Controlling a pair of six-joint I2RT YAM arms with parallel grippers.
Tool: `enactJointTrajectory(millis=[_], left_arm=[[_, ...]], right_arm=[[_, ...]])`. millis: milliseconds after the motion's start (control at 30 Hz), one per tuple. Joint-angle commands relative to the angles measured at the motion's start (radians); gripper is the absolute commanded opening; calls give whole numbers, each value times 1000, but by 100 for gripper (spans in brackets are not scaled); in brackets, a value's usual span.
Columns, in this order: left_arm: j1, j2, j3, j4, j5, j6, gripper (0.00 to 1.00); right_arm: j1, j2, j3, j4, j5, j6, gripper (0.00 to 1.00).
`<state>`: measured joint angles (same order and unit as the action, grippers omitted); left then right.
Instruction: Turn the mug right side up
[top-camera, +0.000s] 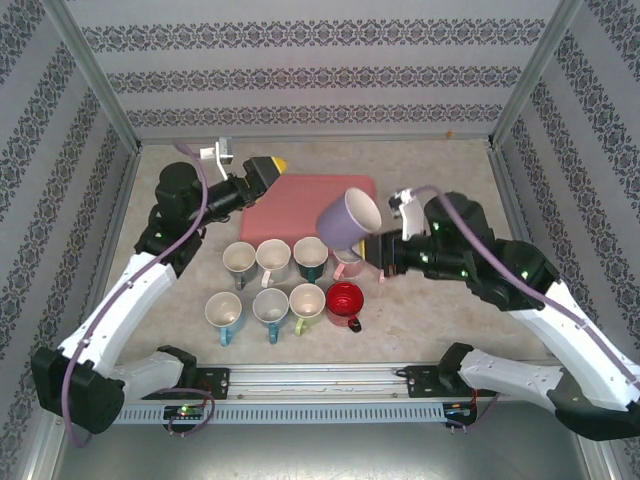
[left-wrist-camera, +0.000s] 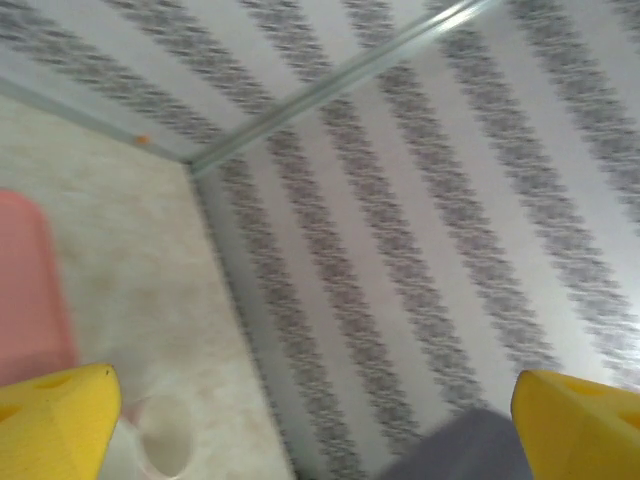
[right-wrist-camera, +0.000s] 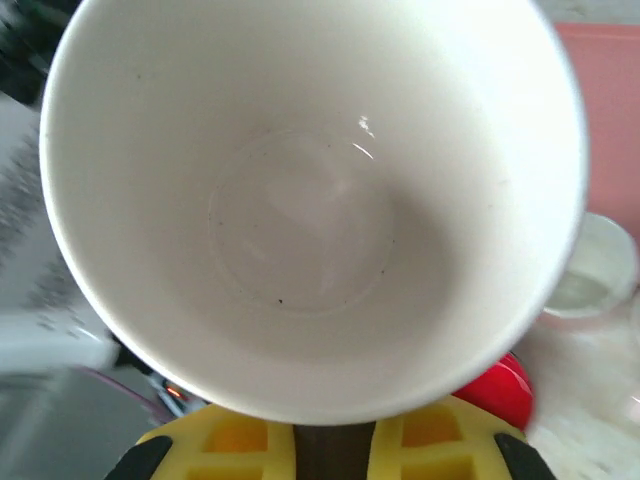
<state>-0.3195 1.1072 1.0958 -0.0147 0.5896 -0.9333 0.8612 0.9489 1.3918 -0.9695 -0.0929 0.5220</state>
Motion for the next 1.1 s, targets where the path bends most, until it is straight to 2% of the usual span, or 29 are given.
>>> enactJointTrajectory(millis=[0, 133, 200, 333, 633, 767, 867, 1067], left_arm=[[2, -72, 99, -412, -153, 259, 100], [-1, -116, 111, -556, -234, 275, 100], [16, -148, 61, -537, -185, 215, 100], [25, -185, 0, -519, -141, 116, 100], [38, -195, 38, -588, -148, 159, 100], [40, -205, 17, -576, -150, 146, 100], [42, -211, 1, -575, -154, 140, 100], [43, -220, -11, -576, -179, 149, 100]], right_arm=[[62, -44, 20, -162, 314, -79, 0], [159, -48, -9, -311, 471, 15, 0], [195, -73, -54, -328, 522, 68, 0], [213, -114, -173, -306, 518, 122, 0], [342, -206, -390, -273, 612, 214, 0], [414, -210, -449, -293, 590, 293, 0], [488, -208, -502, -301, 630, 381, 0], [528, -191, -615, -215, 638, 502, 0]])
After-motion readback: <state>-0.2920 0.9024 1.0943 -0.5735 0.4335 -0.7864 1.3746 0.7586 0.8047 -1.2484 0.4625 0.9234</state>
